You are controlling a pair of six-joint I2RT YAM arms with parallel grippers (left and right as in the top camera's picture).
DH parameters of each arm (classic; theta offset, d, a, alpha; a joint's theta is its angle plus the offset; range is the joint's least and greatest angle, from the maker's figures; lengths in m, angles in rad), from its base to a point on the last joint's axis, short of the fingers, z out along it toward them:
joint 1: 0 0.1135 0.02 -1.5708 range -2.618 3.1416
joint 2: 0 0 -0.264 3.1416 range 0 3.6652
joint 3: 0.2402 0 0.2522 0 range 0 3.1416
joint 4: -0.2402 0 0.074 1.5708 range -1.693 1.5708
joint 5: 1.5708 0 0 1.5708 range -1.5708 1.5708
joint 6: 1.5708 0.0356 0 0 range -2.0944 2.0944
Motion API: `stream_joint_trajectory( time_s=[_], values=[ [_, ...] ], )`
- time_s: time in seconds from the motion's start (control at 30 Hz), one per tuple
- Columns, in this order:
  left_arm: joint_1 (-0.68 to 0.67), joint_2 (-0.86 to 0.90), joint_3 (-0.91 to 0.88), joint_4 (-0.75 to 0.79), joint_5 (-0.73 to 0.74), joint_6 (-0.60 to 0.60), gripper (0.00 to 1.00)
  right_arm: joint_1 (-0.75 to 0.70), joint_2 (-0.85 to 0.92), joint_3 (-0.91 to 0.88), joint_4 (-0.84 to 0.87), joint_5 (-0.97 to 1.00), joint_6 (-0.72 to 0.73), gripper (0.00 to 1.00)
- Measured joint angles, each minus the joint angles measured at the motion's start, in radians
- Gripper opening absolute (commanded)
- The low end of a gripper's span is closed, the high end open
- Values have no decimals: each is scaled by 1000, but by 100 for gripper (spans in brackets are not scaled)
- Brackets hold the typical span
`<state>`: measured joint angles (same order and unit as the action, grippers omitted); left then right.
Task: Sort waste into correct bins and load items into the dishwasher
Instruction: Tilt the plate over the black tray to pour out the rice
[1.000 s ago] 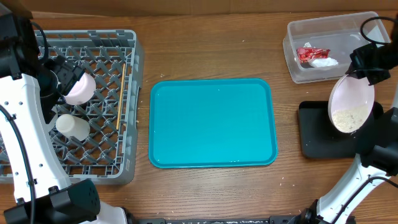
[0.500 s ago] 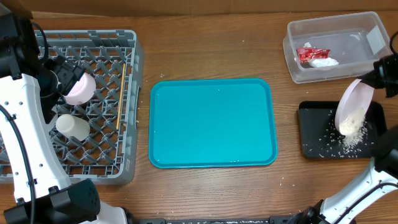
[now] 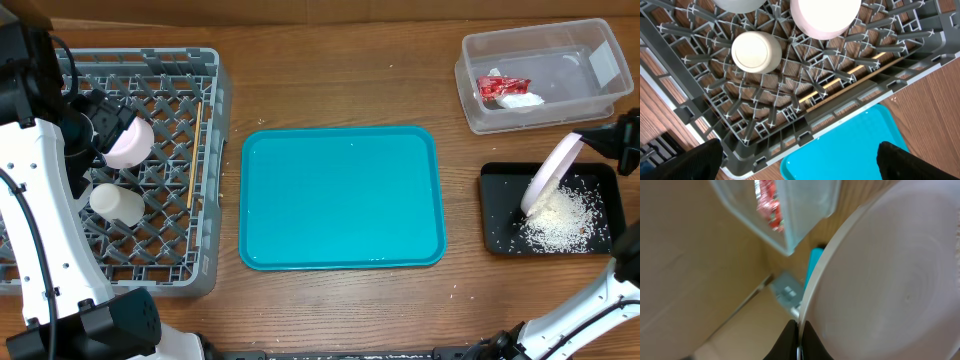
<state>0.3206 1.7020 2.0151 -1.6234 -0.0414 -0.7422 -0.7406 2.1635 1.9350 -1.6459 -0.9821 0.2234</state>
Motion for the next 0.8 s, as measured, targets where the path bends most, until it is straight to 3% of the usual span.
stream_joint_trajectory(
  time_s=[0.37, 0.8],
  values=[
    [0, 0, 0, 0, 0, 0, 100, -116, 0, 0, -47, -93, -128, 4],
    [0, 0, 0, 0, 0, 0, 100, -117, -5, -2, -49, -192, -142, 4]
  ],
)
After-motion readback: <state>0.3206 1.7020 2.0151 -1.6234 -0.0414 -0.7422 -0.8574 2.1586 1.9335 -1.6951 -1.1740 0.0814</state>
